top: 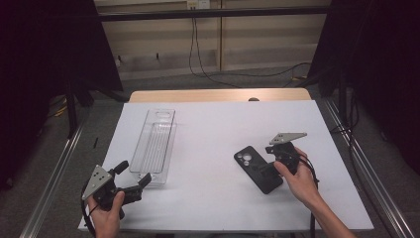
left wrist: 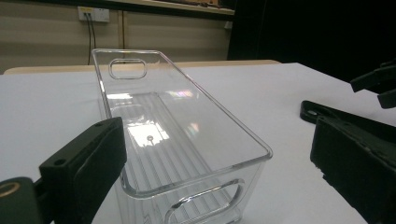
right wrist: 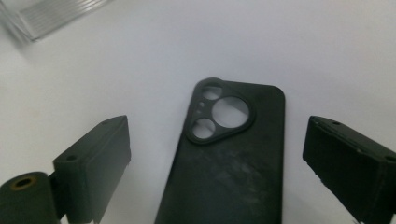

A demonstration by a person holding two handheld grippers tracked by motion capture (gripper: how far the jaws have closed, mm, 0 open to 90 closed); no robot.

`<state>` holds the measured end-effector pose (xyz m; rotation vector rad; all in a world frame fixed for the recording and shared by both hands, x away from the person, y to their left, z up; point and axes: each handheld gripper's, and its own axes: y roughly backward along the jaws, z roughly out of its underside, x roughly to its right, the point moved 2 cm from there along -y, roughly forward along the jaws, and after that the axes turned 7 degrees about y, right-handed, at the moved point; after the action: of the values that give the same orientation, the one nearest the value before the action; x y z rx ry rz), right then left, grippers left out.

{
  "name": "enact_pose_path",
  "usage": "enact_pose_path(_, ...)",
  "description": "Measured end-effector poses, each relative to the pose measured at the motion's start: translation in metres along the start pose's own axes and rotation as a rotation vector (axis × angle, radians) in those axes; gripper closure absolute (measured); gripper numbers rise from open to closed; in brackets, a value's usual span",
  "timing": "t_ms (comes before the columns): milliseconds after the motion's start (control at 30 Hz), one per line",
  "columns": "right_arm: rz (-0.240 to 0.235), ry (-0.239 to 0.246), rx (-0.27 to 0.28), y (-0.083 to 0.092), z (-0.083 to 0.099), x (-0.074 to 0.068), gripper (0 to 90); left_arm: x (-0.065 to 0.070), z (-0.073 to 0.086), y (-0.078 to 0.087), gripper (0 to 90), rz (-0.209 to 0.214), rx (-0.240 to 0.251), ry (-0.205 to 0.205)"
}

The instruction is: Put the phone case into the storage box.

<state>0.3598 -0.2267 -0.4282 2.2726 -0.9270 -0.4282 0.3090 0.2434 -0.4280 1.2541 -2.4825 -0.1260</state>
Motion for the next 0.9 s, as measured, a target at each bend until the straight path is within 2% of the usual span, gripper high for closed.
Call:
enact_pose_path(33, 0.023, -0.001, -0.008, 0.0, 0.0, 0.0, 6.5, 0.0, 0.0, 0.0, 3.7, 0.001, 0.001, 0.001)
enact_pose_path(100, 0.036, 0.002, -0.034, 0.0, 0.0, 0.001, 6.4, 0.0, 0.0, 0.0, 3.7, -0.001, 0.002, 0.002)
enact_pose_path(267, -0.003, -0.035, -0.095, -0.008, 0.003, 0.002, 5.1, 0.0, 0.0, 0.0, 3.7, 0.001, 0.001, 0.002)
enact_pose_path(433, -0.023, -0.035, -0.136, -0.014, 0.001, 0.004, 3.6, 0.0, 0.0, 0.0, 3.7, 0.0, 0.001, 0.002)
enact_pose_path(467, -0.018, -0.034, -0.168, -0.017, 0.0, 0.006, 4.5, 0.0, 0.0, 0.0, 3.7, 0.002, 0.003, 0.002)
enact_pose_path(533, -0.017, -0.033, -0.184, -0.019, -0.001, 0.007, 4.2, 0.0, 0.0, 0.0, 3.7, 0.002, 0.002, 0.001)
enact_pose_path(567, -0.011, -0.035, -0.216, -0.023, -0.002, 0.008, 4.4, 0.0, 0.0, 0.0, 3.7, 0.001, 0.003, 0.003)
enact_pose_path(667, -0.027, -0.03, -0.268, -0.03, 0.0, 0.01, 6.1, 0.0, 0.0, 0.0, 3.7, 0.001, 0.002, 0.003)
enact_pose_path(767, -0.022, -0.022, -0.292, -0.032, 0.0, 0.011, 5.6, 0.0, 0.0, 0.0, 3.7, 0.003, 0.004, 0.005)
enact_pose_path(900, -0.016, -0.009, -0.291, -0.03, -0.004, 0.013, 6.7, -0.001, 0.0, 0.0, 3.7, 0.003, 0.003, 0.005)
